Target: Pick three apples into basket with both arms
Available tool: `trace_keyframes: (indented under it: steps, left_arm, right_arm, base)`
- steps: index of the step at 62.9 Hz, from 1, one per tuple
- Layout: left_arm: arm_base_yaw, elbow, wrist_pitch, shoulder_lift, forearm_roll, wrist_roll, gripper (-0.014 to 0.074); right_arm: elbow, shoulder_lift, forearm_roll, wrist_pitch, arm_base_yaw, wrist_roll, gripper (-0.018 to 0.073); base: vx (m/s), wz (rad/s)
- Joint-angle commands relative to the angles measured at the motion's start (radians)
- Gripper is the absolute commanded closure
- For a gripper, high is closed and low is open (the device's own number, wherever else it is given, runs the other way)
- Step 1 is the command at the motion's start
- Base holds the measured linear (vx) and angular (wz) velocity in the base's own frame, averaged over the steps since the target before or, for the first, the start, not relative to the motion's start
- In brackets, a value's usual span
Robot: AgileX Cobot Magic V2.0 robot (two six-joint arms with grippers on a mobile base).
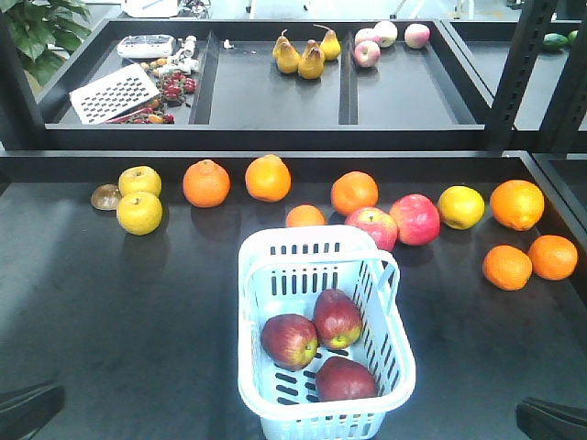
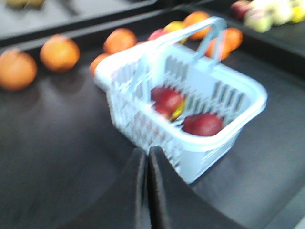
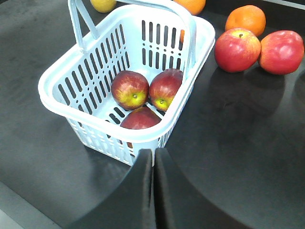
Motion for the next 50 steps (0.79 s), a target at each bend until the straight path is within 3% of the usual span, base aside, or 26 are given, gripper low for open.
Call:
trace_keyframes:
  steps: [1,4,9,22,35,50]
  left_arm:
    - [-0.003,0.014,-0.08,0.01,0.196,-0.269,0.0603]
    - [-0.003,0.058,-0.118,0.01,0.276,-0.361,0.0603]
    - [-0.003,0.133,-0.221,0.004,0.324,-0.455,0.0603]
    - [-0.003,0.328,-0.532,0.003,0.326,-0.467,0.0603]
    - [0.013,0.326,-0.563,0.003,0.326,-0.417,0.0603]
    - [0.182,0.326,-0.553,-0.031,0.338,-0.409,0.0603]
  right_arm:
    - [-0.028,0.005,0.009,-0.069,-0.003,0.002,0.0564]
    - [-0.028,0.005,0.009,-0.069,-0.003,0.002,0.0564]
    - [-0.028,0.005,0.009,-0.069,-0.003,0.002,0.0564]
    - [-0.028,0.005,0.009,-0.069,-0.003,0.002,0.0564]
    - [-0.028,0.005,0.009,-0.069,-0.003,0.002,0.0564]
    - [-0.028,0.005,0.009,-0.069,-0.003,0.002,0.0564]
  base:
    - [0.0,0.0]
    - [0.0,0.0]
    - [0.0,0.0]
    - [0.0,0.0]
    - [0.0,0.0]
    - [0.0,0.0]
